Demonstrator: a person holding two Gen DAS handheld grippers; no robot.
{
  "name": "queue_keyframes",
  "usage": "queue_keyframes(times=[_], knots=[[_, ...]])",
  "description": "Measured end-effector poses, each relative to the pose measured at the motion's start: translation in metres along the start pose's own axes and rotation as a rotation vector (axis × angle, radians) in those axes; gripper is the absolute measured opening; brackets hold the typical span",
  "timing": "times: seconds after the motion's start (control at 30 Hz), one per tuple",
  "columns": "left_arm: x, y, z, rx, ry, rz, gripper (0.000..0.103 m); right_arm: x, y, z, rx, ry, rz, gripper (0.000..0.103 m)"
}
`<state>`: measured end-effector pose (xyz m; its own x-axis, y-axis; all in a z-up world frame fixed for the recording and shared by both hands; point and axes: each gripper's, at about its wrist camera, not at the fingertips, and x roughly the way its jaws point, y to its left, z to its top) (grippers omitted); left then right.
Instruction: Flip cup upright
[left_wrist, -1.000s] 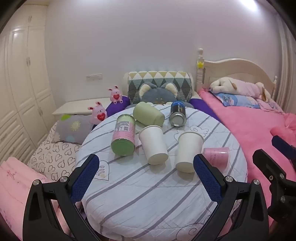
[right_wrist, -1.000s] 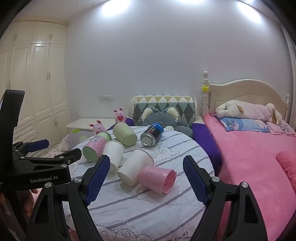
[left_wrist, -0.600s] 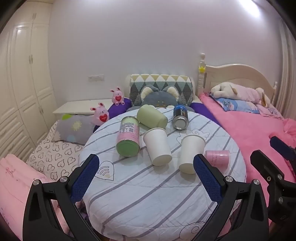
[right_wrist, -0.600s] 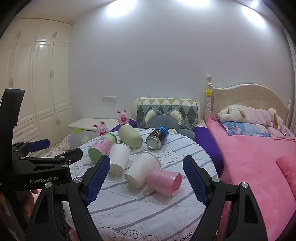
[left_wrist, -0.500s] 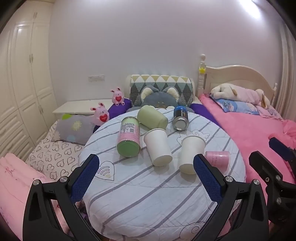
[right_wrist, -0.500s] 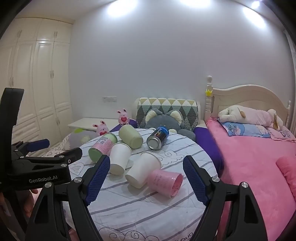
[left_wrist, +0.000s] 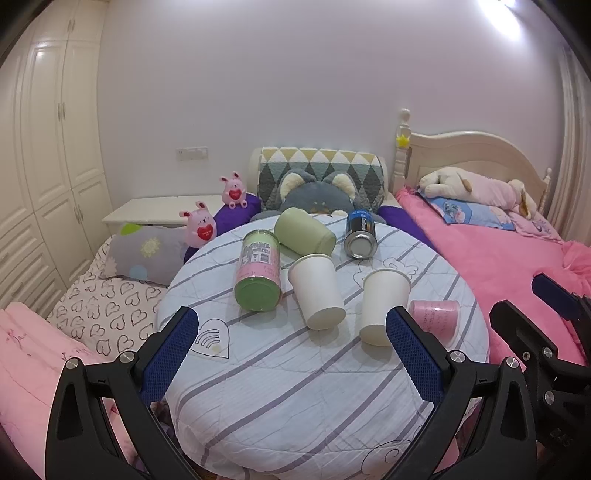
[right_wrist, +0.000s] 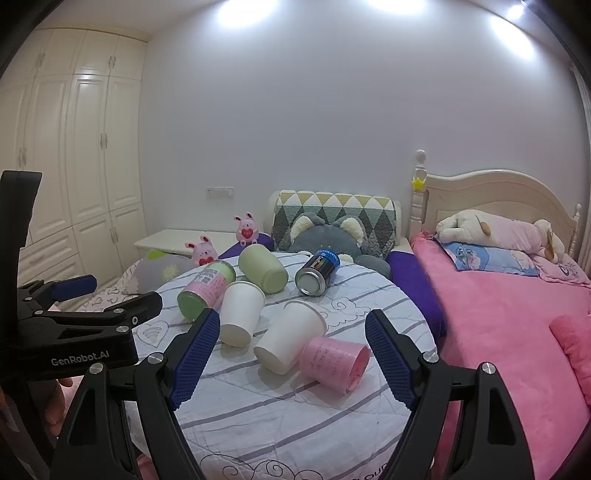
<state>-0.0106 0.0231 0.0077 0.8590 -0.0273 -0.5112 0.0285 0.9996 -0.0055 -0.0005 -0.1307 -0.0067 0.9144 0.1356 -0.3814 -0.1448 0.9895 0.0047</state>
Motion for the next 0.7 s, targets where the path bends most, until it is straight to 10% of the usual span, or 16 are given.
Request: queue_keyframes(times=[0.7], knots=[[0.0073,0.0005,-0.0099,0.001,0.019,-0.006,0.103,0.0065,-0.0033,0.0018,0.012,0.021,-0.002,0.082]])
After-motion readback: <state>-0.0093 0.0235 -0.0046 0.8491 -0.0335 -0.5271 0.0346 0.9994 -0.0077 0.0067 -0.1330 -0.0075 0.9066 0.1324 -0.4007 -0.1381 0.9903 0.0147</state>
